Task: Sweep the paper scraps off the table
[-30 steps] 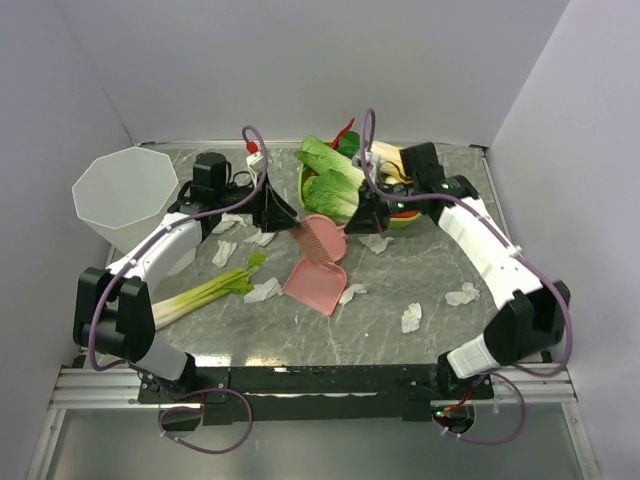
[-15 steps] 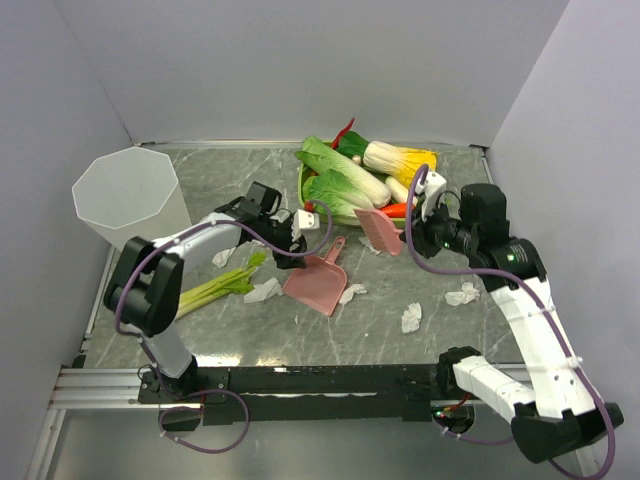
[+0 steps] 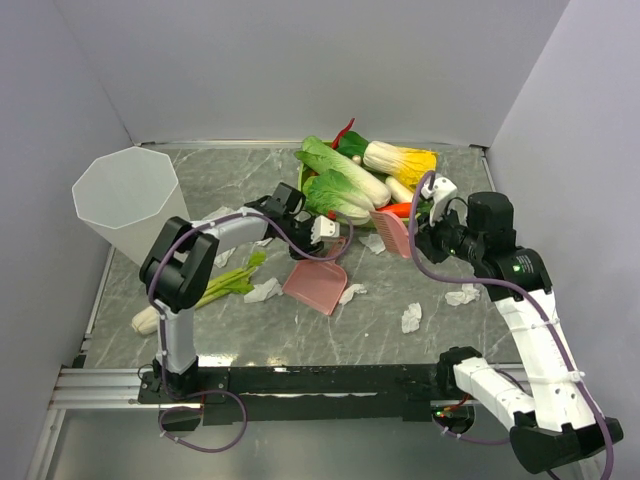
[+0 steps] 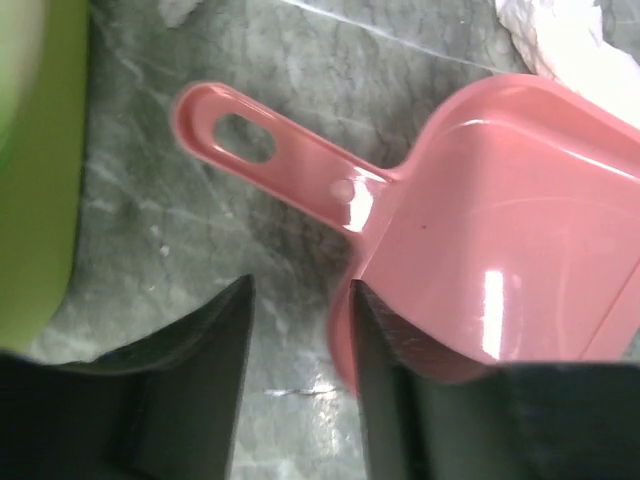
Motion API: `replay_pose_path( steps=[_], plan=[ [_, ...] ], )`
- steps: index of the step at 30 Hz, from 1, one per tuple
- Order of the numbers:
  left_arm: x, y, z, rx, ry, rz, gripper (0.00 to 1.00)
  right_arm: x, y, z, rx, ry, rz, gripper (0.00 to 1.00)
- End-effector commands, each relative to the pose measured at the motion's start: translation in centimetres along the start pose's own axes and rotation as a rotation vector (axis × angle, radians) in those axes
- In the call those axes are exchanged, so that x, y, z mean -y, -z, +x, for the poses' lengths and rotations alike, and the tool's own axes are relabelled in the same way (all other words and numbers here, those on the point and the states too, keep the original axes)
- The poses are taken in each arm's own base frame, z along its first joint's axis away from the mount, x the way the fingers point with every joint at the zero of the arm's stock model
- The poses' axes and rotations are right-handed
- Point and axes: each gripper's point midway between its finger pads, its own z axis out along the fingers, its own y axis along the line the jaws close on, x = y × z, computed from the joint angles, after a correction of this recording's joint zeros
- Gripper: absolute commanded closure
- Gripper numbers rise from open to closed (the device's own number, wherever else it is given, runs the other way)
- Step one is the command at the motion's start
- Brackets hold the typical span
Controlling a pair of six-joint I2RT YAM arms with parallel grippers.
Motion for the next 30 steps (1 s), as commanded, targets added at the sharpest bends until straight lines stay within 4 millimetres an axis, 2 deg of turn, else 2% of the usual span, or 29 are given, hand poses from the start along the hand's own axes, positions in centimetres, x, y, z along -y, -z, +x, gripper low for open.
replay_pose_path(
  steps=[1,5,6,8,10,11,12,13,14,16,18,20,22,23,24,25,26,27,29,30],
  plan=[
    [0.5,-0.7,-1.4,0.020,-0.023,0.051,0.57,0.8,-0.2,-1.2,0.045,-0.015,0.031,1.00],
    [2.1,-0.2,-0.6,-0.006,-0.001,0.080,0.71,1.0,-0.6,-1.5,0.052,-0.011,0.029,1.00],
    [2.3,0.0,-0.5,-0.015,0.005,0.081,0.80,1.1,-0.6,-1.6,0.056,-0.012,0.030,1.00],
    [2.9,0.8,-0.3,-0.036,0.037,0.072,0.87,1.1,-0.7,-1.8,0.062,-0.019,0.031,1.00],
    [2.9,2.0,-0.9,-0.035,0.056,0.033,0.94,1.1,-0.8,-1.9,0.066,-0.026,0.030,1.00],
    [3.7,2.3,-0.5,-0.044,0.118,0.029,0.98,1.1,-0.9,-1.9,0.068,-0.028,0.028,1.00],
    [3.7,3.2,-1.3,-0.028,0.134,0.000,0.99,1.2,-0.9,-1.8,0.066,-0.033,0.031,1.00],
    [4.0,3.5,-1.4,-0.026,0.230,-0.027,0.99,1.2,-1.0,-1.8,0.066,-0.034,0.029,1.00],
    [3.7,3.6,-1.0,-0.026,0.281,-0.085,0.99,1.2,-1.0,-1.8,0.066,-0.036,0.029,1.00],
    [3.6,4.7,-1.4,-0.005,0.404,-0.158,0.99,1.2,-1.1,-1.8,0.068,-0.044,0.031,1.00],
    [3.9,5.1,-1.1,0.007,0.589,-0.227,0.99,1.2,-1.2,-2.0,0.072,-0.053,0.026,1.00],
    [4.4,4.9,-0.7,0.017,0.776,-0.260,0.99,1.2,-1.2,-2.1,0.075,-0.062,0.026,1.00],
    [4.1,4.7,-1.5,0.076,0.931,-0.291,0.99,1.3,-1.4,-2.1,0.074,-0.072,0.027,1.00],
    [4.6,4.4,-1.7,0.096,0.925,-0.256,0.99,1.2,-1.4,-2.0,0.072,-0.075,0.023,1.00],
    [4.8,4.2,-2.6,0.128,0.907,-0.228,0.99,1.2,-1.4,-1.9,0.070,-0.079,0.021,1.00],
    [5.1,3.8,-3.1,0.128,0.888,-0.206,0.94,1.2,-1.4,-1.8,0.066,-0.081,0.021,1.00],
    [5.2,3.7,-3.0,0.114,0.893,-0.200,0.75,1.2,-1.4,-1.8,0.065,-0.082,0.020,1.00],
    [5.6,3.4,-2.3,0.078,0.911,-0.196,0.69,1.1,-1.4,-1.6,0.058,-0.084,0.015,1.00],
    [5.6,3.7,-2.5,0.063,0.895,-0.187,0.56,1.1,-1.3,-1.7,0.061,-0.079,0.017,1.00],
    [6.4,4.0,-2.4,0.039,0.890,-0.156,0.54,1.2,-1.2,-1.6,0.060,-0.077,0.023,1.00]
  ],
)
